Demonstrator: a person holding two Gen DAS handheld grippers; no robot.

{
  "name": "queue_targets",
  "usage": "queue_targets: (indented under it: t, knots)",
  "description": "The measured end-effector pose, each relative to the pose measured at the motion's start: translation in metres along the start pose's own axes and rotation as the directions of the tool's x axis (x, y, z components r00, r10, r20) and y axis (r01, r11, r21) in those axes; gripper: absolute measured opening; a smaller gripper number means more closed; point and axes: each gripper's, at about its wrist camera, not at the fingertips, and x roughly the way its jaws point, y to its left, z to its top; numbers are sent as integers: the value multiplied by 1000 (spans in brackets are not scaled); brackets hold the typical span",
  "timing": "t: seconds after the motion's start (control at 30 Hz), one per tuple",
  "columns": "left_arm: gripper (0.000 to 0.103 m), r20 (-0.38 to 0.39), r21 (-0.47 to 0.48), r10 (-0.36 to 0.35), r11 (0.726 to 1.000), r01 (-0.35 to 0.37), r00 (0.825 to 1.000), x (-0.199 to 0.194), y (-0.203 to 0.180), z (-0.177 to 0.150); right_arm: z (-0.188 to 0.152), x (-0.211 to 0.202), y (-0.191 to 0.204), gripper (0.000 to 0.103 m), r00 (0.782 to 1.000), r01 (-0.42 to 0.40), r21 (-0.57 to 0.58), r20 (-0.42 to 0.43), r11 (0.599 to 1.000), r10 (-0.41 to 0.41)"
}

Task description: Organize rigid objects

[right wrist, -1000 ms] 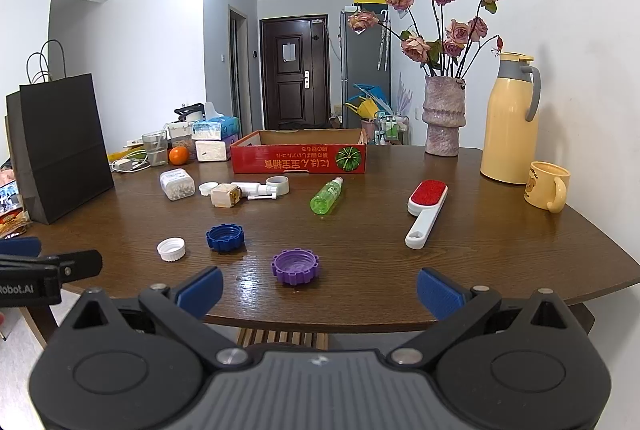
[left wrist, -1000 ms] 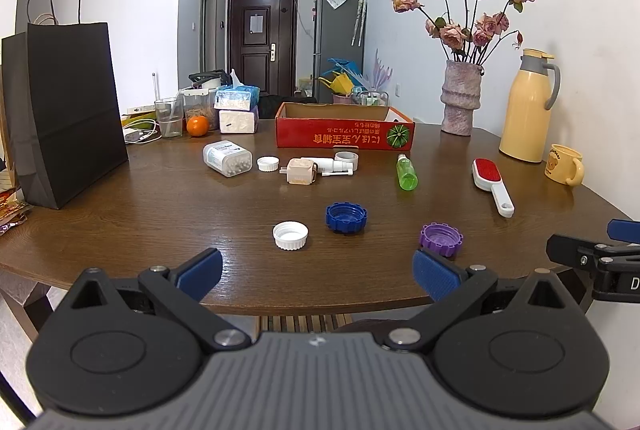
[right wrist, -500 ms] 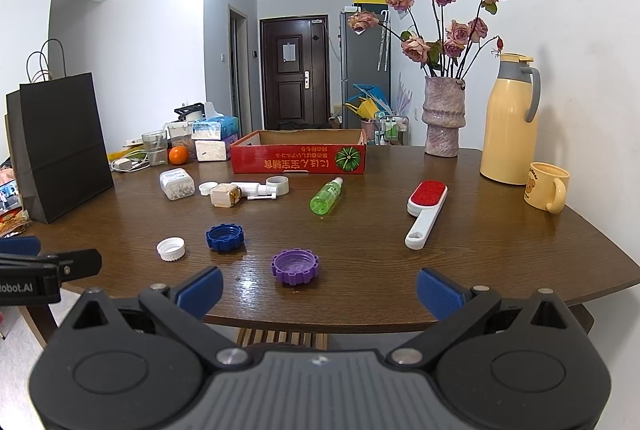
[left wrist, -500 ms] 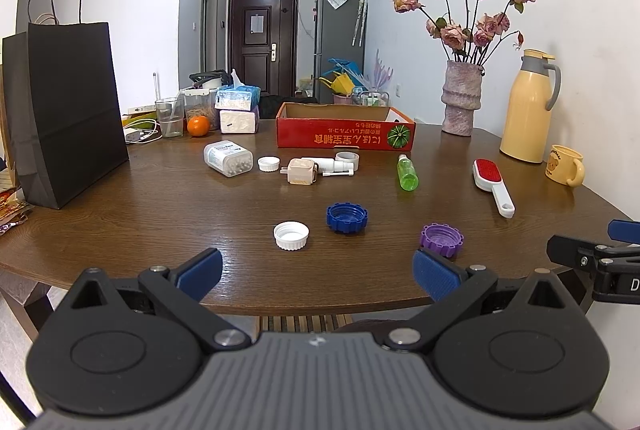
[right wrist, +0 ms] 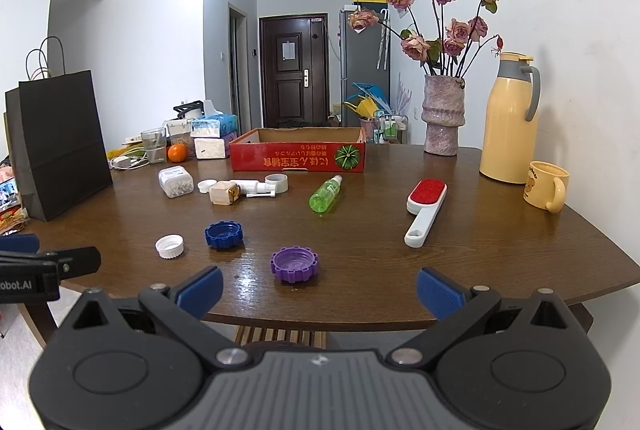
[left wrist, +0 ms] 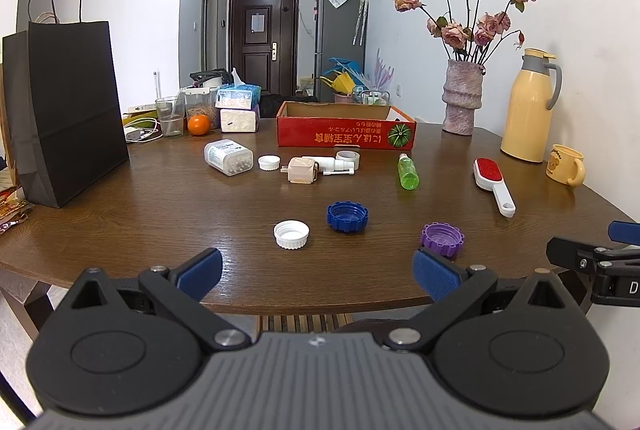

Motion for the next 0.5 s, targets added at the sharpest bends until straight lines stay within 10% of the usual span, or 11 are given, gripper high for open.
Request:
queue_targets:
  t: [0.5]
  knots:
    - [103, -27, -7, 23, 1000, -23, 999, 23, 7, 4, 0, 26, 3, 103, 999, -11, -18, -34, 1000, 10]
